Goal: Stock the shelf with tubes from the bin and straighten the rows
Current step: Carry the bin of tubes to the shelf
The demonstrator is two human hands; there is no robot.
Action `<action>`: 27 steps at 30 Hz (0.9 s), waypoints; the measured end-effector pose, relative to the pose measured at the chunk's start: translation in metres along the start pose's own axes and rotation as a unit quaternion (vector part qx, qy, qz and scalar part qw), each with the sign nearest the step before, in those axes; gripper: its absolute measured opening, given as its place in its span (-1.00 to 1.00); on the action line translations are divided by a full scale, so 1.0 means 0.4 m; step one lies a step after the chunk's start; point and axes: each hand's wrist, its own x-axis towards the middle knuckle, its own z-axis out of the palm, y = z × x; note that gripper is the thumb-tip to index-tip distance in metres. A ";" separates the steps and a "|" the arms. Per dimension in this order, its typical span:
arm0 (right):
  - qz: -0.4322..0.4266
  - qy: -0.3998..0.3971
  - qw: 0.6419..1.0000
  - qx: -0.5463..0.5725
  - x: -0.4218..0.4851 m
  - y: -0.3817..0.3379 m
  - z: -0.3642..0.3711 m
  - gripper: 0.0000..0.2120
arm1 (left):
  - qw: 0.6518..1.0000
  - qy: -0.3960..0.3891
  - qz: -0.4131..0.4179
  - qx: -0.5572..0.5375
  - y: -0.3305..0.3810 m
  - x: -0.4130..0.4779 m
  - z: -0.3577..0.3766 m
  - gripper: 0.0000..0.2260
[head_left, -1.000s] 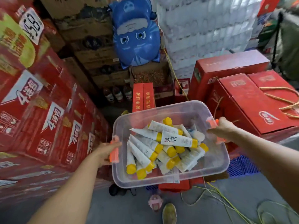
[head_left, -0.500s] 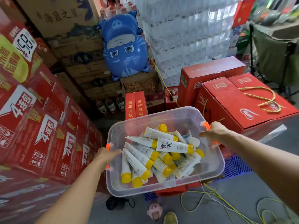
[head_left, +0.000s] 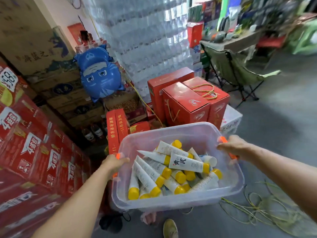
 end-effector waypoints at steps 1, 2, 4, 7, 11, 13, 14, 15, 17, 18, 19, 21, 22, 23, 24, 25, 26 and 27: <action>0.005 0.009 1.000 0.009 -0.031 0.058 -0.026 -0.77 | 1.000 -0.005 0.015 0.011 0.006 -0.029 0.035 -0.45; 0.011 0.017 1.000 0.015 -0.061 0.115 -0.052 -0.76 | 0.999 -0.007 0.033 0.032 0.012 -0.058 0.071 -0.42; 0.027 0.042 0.998 0.031 -0.114 0.231 -0.104 -0.76 | 0.995 -0.016 0.065 0.074 0.034 -0.129 0.149 -0.36; 0.063 0.069 0.993 0.067 -0.200 0.403 -0.186 -0.76 | 0.989 -0.041 0.106 0.099 0.083 -0.231 0.283 -0.32; 0.113 0.109 0.983 0.094 -0.319 0.628 -0.288 -0.75 | 0.977 -0.076 0.145 0.140 0.170 -0.353 0.481 -0.33; 0.142 0.145 0.972 0.117 -0.369 0.733 -0.330 -0.76 | 0.968 -0.107 0.164 0.157 0.222 -0.425 0.576 -0.33; 0.159 0.166 0.965 0.130 -0.392 0.783 -0.349 -0.76 | 0.963 -0.124 0.177 0.163 0.247 -0.458 0.620 -0.33; 0.172 0.183 0.957 0.148 -0.414 0.832 -0.366 -0.77 | 0.957 -0.144 0.188 0.170 0.273 -0.488 0.665 -0.32; 0.196 0.210 0.941 0.181 -0.456 0.918 -0.402 -0.79 | 0.943 -0.177 0.216 0.180 0.330 -0.533 0.755 -0.34; 0.209 0.221 0.934 0.189 -0.476 0.960 -0.420 -0.80 | 0.936 -0.184 0.232 0.188 0.361 -0.552 0.803 -0.35; 0.224 0.232 0.927 0.193 -0.494 1.004 -0.437 -0.78 | 0.929 -0.194 0.246 0.195 0.393 -0.578 0.851 -0.38; 0.257 0.258 0.908 0.207 -0.527 1.085 -0.475 -0.61 | 0.913 -0.217 0.275 0.210 0.460 -0.640 0.949 -0.49; 0.273 0.272 0.898 0.212 -0.541 1.122 -0.495 -0.57 | 0.903 -0.225 0.292 0.222 0.494 -0.670 0.999 -0.55; 0.291 0.283 0.887 0.218 -0.550 1.164 -0.516 -0.56 | 0.893 -0.231 0.305 0.238 0.527 -0.705 1.046 -0.58; 0.309 0.291 0.877 0.226 -0.556 1.204 -0.539 -0.54 | 0.884 -0.235 0.315 0.254 0.561 -0.735 1.096 -0.57; 0.326 0.294 0.866 0.238 -0.559 1.245 -0.565 -0.52 | 0.878 -0.244 0.318 0.260 0.594 -0.757 1.150 -0.54; 0.342 0.299 0.855 0.251 -0.562 1.284 -0.592 -0.50 | 0.874 -0.255 0.320 0.263 0.628 -0.778 1.206 -0.51; 0.354 0.304 0.844 0.263 -0.563 1.323 -0.619 -0.48 | 0.869 -0.263 0.324 0.267 0.665 -0.800 1.262 -0.50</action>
